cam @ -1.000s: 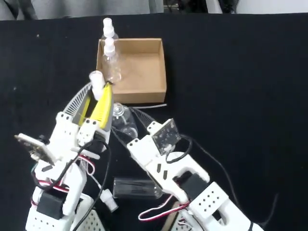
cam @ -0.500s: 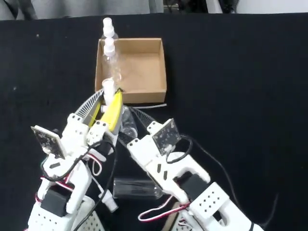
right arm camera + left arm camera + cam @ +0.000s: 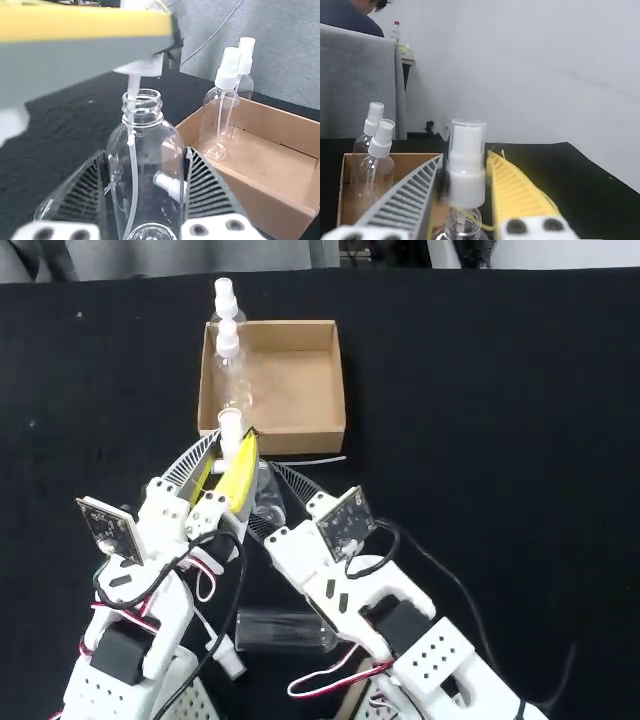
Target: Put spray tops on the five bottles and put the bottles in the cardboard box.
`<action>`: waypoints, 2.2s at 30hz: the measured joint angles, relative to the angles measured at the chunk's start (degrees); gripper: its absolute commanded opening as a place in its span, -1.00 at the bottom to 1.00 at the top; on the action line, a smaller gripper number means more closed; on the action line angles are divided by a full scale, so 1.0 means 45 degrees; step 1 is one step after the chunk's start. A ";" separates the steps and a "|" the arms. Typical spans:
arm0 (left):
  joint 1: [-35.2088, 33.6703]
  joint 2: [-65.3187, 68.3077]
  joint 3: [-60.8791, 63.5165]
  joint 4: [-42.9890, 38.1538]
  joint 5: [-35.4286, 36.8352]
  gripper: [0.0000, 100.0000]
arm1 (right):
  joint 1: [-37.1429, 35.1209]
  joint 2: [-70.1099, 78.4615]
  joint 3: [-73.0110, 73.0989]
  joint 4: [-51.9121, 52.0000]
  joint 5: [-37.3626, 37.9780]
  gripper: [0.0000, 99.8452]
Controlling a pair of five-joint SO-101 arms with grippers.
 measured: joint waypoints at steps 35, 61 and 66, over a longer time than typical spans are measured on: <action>-0.0020 -0.0137 -0.2735 0.3302 -0.0586 -0.63 | 0.0020 0.0000 0.0293 0.0000 -0.0020 -0.97; -0.1856 -0.0137 -0.3341 0.3302 0.0254 -0.73 | 0.0020 0.0000 0.0293 -0.0039 -0.0020 -0.98; -0.2813 -0.0137 -0.3341 0.3302 0.1289 -0.73 | 0.0020 0.0000 0.0293 -0.0039 -0.0020 -0.98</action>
